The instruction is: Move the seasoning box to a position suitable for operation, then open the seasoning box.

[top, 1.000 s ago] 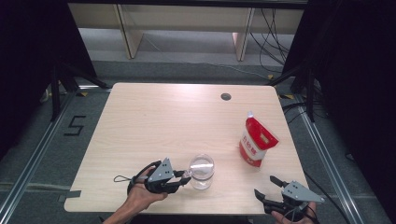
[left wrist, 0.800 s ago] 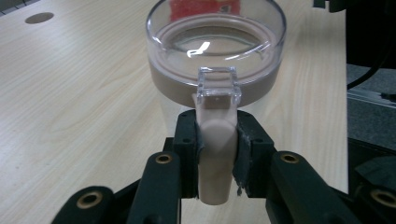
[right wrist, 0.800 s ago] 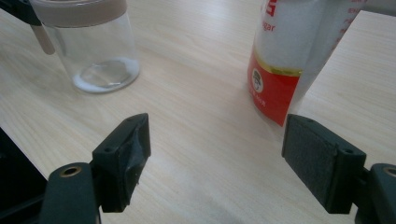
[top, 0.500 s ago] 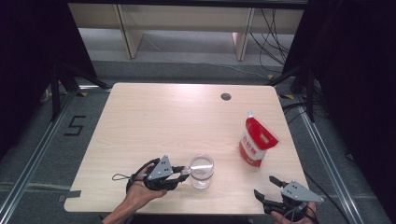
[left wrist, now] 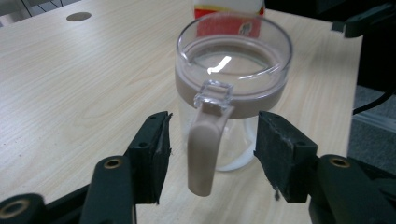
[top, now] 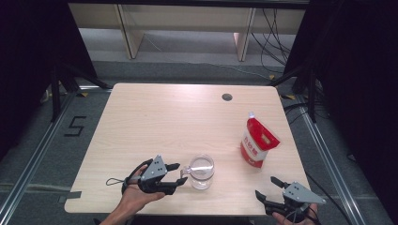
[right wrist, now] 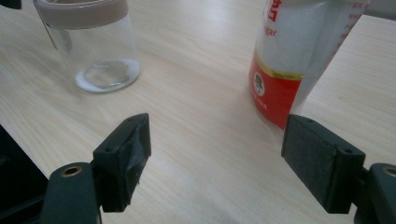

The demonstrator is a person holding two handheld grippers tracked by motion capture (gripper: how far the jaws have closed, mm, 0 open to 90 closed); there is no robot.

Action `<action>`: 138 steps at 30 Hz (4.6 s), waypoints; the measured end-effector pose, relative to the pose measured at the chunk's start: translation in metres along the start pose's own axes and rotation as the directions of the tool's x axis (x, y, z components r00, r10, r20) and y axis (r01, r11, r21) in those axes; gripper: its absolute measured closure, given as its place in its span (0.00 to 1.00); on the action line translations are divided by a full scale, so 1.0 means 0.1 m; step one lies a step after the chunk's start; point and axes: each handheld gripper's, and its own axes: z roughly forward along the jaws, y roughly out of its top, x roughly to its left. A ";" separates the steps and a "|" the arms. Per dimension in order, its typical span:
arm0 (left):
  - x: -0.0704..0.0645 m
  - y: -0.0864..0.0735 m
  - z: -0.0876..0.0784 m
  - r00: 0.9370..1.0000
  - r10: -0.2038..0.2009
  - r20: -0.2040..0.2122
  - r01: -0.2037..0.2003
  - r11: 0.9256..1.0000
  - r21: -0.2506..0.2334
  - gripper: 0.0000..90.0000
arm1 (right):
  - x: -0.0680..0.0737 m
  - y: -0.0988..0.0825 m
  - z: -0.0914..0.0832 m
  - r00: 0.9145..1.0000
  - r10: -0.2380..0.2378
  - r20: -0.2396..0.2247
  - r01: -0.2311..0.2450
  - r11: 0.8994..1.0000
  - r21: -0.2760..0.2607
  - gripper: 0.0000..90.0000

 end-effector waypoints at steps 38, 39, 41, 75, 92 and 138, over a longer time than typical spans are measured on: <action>-0.12 0.19 -0.04 0.999 -0.044 0.002 0.044 0.996 -0.076 0.96 | -0.01 0.02 0.06 0.999 -0.043 -0.014 0.042 0.999 -0.013 0.28; -0.13 0.19 -0.03 0.999 -0.043 -0.007 0.043 0.997 -0.069 0.96 | -0.01 0.03 0.07 0.999 -0.049 -0.015 0.049 0.999 -0.012 0.28; -0.12 0.19 -0.03 0.999 -0.040 -0.005 0.040 0.997 -0.072 0.96 | 0.00 0.04 0.08 0.999 -0.047 -0.019 0.047 0.999 -0.012 0.28; -0.01 0.16 0.03 0.999 -0.026 -0.038 0.023 0.997 -0.072 0.95 | 0.36 0.35 0.56 0.973 -0.180 -0.143 0.167 0.981 -0.098 0.51; -0.01 0.13 0.02 0.999 -0.013 -0.050 0.010 0.998 -0.068 0.94 | 0.43 0.47 0.74 0.958 -0.227 -0.173 0.205 0.969 -0.137 0.76; 0.00 0.09 -0.16 0.999 -0.045 -0.008 0.044 0.995 -0.094 0.41 | 0.70 0.73 0.92 0.925 -0.300 -0.231 0.255 0.945 -0.205 0.98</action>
